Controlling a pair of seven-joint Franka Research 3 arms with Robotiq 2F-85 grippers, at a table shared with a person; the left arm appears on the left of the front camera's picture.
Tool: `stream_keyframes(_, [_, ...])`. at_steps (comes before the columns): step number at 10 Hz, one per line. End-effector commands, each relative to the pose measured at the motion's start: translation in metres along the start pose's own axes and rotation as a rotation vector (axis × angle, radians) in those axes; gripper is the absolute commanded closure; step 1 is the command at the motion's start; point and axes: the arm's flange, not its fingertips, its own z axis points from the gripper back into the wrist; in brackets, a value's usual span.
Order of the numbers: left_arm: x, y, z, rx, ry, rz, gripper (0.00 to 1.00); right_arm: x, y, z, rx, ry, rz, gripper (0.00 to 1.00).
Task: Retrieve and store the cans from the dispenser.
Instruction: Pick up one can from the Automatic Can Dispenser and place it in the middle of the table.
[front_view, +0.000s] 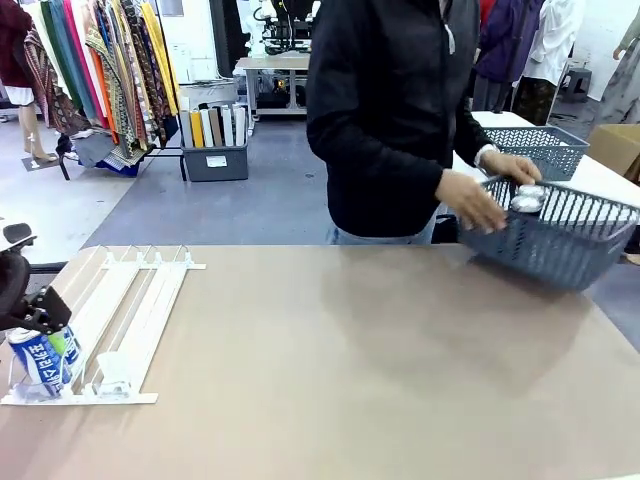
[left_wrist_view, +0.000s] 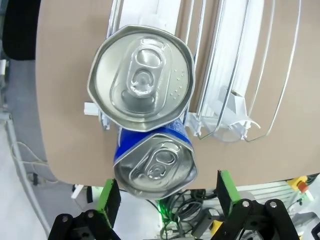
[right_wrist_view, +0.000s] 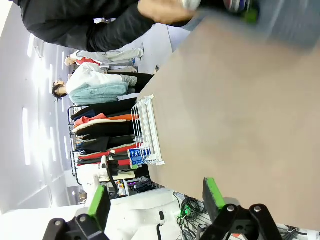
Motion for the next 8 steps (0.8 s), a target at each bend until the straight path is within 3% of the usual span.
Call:
stream_keyframes(1, [-0.0402, 0.0144, -0.0419, -0.014, -0.023, -0.002, 0.0, -0.0003, 0.0024, 0.0018, 0.004, 0.005, 0.014, 0.0])
stream_keyframes(8, [-0.0332, 0.0173, -0.0444, -0.011, -0.083, -0.006, 0.0, -0.0003, 0.0024, 0.0018, 0.004, 0.005, 0.014, 0.0])
